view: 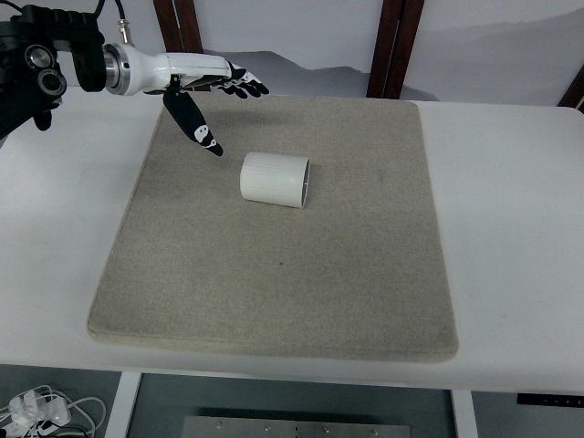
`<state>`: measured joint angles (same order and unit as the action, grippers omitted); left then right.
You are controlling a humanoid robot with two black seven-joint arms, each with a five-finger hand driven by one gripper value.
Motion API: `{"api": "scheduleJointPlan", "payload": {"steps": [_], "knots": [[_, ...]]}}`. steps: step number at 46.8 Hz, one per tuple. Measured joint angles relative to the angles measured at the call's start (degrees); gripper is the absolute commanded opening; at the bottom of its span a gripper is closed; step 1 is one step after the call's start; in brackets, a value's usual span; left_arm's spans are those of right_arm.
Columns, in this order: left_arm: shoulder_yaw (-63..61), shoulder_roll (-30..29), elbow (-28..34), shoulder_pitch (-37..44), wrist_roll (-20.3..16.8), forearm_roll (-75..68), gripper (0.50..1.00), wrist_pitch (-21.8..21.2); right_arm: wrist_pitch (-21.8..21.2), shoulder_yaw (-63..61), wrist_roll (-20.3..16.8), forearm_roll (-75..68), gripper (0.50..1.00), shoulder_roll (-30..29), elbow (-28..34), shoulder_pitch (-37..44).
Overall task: Flip white cup upright
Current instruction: 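Lower the left hand onto the lying white cup and close fingers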
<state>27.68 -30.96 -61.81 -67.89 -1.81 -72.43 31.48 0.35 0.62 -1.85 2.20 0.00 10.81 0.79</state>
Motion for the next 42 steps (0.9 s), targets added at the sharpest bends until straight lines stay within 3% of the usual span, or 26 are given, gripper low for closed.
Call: {"api": "scheduleJointPlan", "payload": {"steps": [28, 42], "knots": [[-0.1, 9.4, 3.4, 3.3, 0.9, -9.7, 0.992, -1.6, 0.0, 0.0, 0.0, 0.0, 0.952, 0.0, 0.0, 0.0], [-0.2, 12.6, 6.2, 4.3, 0.9, -12.0, 0.990, -4.4, 0.0, 0.0, 0.0, 0.0, 0.952, 0.0, 0.0, 0.0]]}}
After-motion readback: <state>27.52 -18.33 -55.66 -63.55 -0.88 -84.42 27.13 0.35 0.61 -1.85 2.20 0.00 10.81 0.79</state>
